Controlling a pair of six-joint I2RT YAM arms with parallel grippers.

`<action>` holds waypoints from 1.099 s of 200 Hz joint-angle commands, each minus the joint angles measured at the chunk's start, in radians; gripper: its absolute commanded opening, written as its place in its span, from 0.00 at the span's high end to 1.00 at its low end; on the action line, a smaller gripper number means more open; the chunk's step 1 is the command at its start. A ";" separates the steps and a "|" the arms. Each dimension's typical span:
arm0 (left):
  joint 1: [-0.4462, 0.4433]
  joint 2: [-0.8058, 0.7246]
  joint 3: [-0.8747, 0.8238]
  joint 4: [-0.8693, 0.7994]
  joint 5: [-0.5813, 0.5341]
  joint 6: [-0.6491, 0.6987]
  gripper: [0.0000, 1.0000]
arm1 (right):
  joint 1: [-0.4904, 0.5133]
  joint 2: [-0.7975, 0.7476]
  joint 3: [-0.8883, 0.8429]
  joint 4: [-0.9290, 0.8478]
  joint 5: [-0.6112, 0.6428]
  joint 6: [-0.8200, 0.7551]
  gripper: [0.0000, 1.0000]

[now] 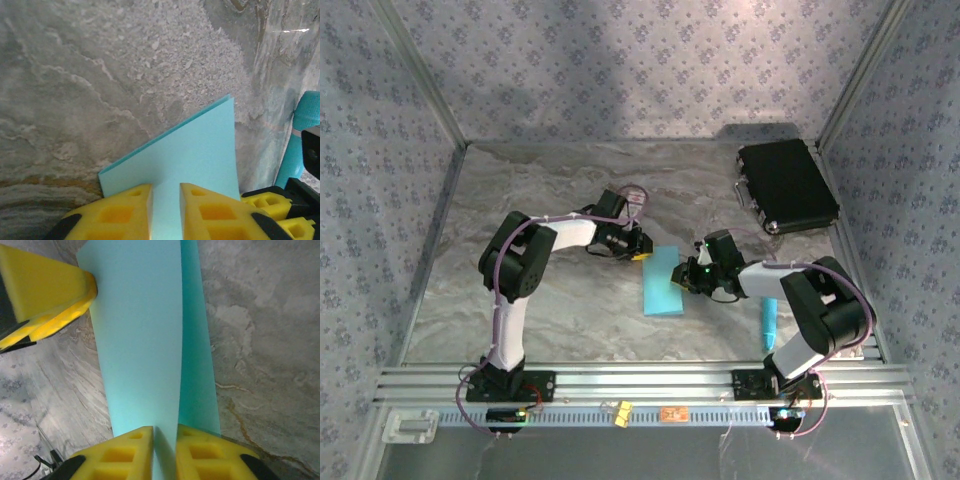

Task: Fold a paper plane with a square sheet of paper (pick it up from the middle)
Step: Fold the triangle a second time at the center of the table.

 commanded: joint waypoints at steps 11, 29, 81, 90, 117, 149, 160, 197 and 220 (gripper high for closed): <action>-0.012 -0.048 0.034 -0.070 0.018 0.023 0.69 | -0.005 0.007 -0.011 0.023 0.064 0.046 0.90; -0.011 -0.084 0.036 -0.096 0.009 0.037 0.63 | -0.001 0.014 -0.014 0.061 0.089 0.090 0.92; -0.012 -0.164 0.033 -0.197 -0.057 0.104 0.54 | 0.033 0.051 -0.019 0.147 0.161 0.209 0.93; -0.010 -0.170 0.029 -0.202 -0.061 0.108 0.54 | 0.040 0.053 -0.028 0.164 0.177 0.235 0.93; -0.012 -0.196 0.007 -0.196 -0.100 0.110 0.55 | 0.059 0.042 -0.056 0.210 0.216 0.308 0.93; -0.011 -0.261 -0.046 -0.166 -0.193 0.109 0.55 | 0.086 -0.100 -0.092 0.175 0.313 0.337 0.92; -0.012 -0.278 -0.064 -0.151 -0.203 0.108 0.55 | 0.079 -0.126 -0.072 0.109 0.310 0.299 0.90; -0.012 -0.275 -0.083 -0.128 -0.195 0.093 0.55 | 0.039 -0.046 -0.034 0.117 0.176 0.255 0.90; -0.017 -0.282 -0.089 -0.120 -0.187 0.096 0.55 | 0.029 0.000 -0.028 0.140 0.149 0.247 0.90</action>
